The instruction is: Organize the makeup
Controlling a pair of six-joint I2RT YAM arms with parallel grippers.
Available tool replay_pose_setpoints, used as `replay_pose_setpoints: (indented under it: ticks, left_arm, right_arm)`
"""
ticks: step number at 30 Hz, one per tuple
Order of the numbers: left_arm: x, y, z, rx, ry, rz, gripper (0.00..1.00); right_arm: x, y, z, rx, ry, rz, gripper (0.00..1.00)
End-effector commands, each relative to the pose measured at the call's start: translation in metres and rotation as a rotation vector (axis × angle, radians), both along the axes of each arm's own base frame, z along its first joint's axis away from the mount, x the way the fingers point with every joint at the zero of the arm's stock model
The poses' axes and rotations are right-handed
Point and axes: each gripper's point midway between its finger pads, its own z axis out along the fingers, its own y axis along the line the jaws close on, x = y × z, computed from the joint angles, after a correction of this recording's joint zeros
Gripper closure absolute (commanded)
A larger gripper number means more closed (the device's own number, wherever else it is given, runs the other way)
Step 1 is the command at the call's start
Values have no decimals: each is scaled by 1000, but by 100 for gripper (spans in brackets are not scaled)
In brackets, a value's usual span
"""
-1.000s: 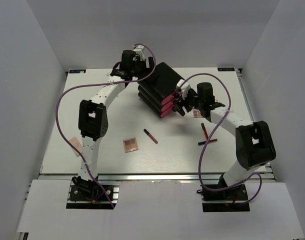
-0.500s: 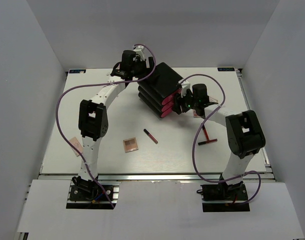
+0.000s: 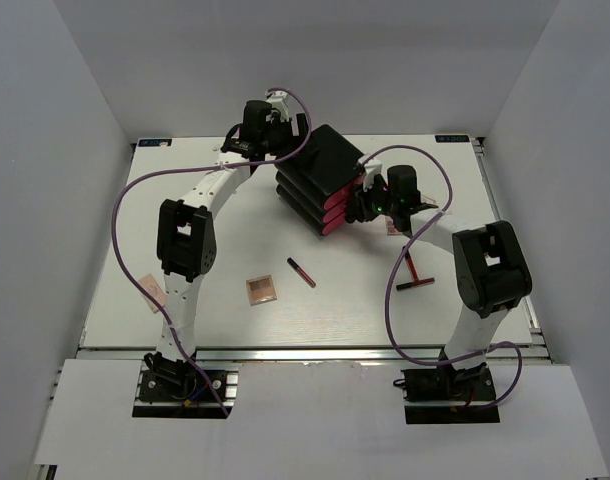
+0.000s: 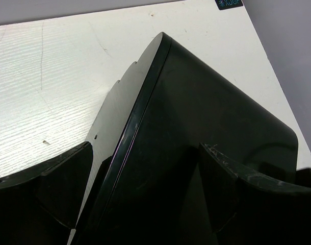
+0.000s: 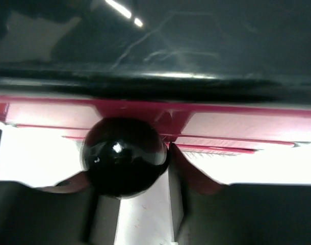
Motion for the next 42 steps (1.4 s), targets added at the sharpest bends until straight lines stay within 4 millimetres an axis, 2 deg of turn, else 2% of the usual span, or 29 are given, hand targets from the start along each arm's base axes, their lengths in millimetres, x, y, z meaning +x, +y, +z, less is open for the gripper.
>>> replay_pose_setpoints:
  ticks: [1, 4, 5, 7, 8, 9, 12, 15, 17, 18, 19, 22, 26, 27, 28, 29, 30, 31, 33, 34, 35, 36, 37, 38, 39, 40, 41, 42]
  left_arm:
    - [-12, 0, -16, 21, 68, -9, 8]
    - [-11, 0, -14, 17, 64, -3, 8]
    - [-10, 1, -15, 19, 63, 3, 8]
    - [-8, 4, -13, 18, 60, 9, 8]
    - [-8, 4, -13, 21, 59, 11, 8]
    - [-7, 7, -13, 20, 58, 17, 8]
    - [-3, 12, -12, 20, 53, 31, 8]
    - [-1, 15, -12, 16, 53, 35, 8]
    - [1, 17, -11, 12, 50, 41, 8]
    - [2, 18, -11, 8, 50, 46, 8]
    - [4, 20, -9, 7, 44, 55, 8]
    - [9, 24, 14, -7, -7, 93, 6]
    - [20, 43, 66, -41, -110, 184, 4]
    - [20, 52, 86, -61, -136, 219, 4]
    - [20, 58, 97, -69, -150, 245, 4]
    - [23, 64, 94, -61, -147, 282, 4]
    - [15, 78, 123, -82, -184, 318, 4]
    - [11, 85, 131, -83, -190, 345, 6]
    - [4, 103, 131, -64, -157, 428, 11]
    - [-9, 111, 141, -57, -146, 446, 26]
    - [-17, 115, 141, -54, -125, 453, 35]
    - [-21, 128, 139, -57, -97, 521, 43]
    - [-35, 134, 134, -58, -58, 540, 58]
    - [-48, 139, 118, -40, 14, 556, 70]
    - [-58, 143, 110, -71, 77, 596, 83]
    - [-70, 147, 96, -73, 146, 627, 95]
    - [-99, 153, 65, -71, 294, 679, 100]
    - [-115, 155, 48, -68, 368, 702, 100]
  right_arm:
    - [9, 12, 40, 54, -123, 50, 72]
    - [-1, 9, 41, 39, -135, 73, 85]
    - [-10, 6, 32, 29, -117, 80, 87]
    - [-22, 0, 36, 23, -125, 98, 91]
    - [-36, -4, 25, 13, -96, 108, 91]
    - [-45, -7, 30, 14, -106, 114, 92]
    - [-78, -15, 21, 6, -76, 137, 92]
    - [-98, -23, 17, 6, -62, 130, 91]
    - [-102, -24, 18, 8, -59, 126, 81]
    - [-102, -24, 16, 7, -50, 118, 70]
    - [-98, -24, 19, 4, -56, 112, 46]
    - [-93, -26, 20, -32, -54, 121, 21]
    - [-101, -40, 20, -112, -63, 139, 11]
    - [-107, -45, 16, -129, -44, 143, 11]
    - [-112, -49, 16, -145, -57, 166, 11]
    - [-116, -58, 20, -155, -76, 159, 11]
    - [-125, -66, 15, -175, -39, 161, 11]
    - [-128, -72, 15, -193, -53, 168, 11]
    - [-131, -93, 23, -195, -73, 132, 11]
    - [-135, -101, 23, -207, -73, 130, 11]
    - [-132, -116, 30, -213, -93, 87, 11]
    - [-132, -124, 32, -220, -98, 69, 11]
    - [-130, -133, 33, -235, -97, 36, 11]
    - [-124, -148, 38, -236, -103, -17, 11]
    - [-119, -153, 45, -228, -113, -43, 12]
    - [-113, -166, 50, -222, -112, -100, 23]
    - [-106, -177, 54, -197, -94, -154, 32]
    - [-103, -180, 57, -173, -79, -178, 43]
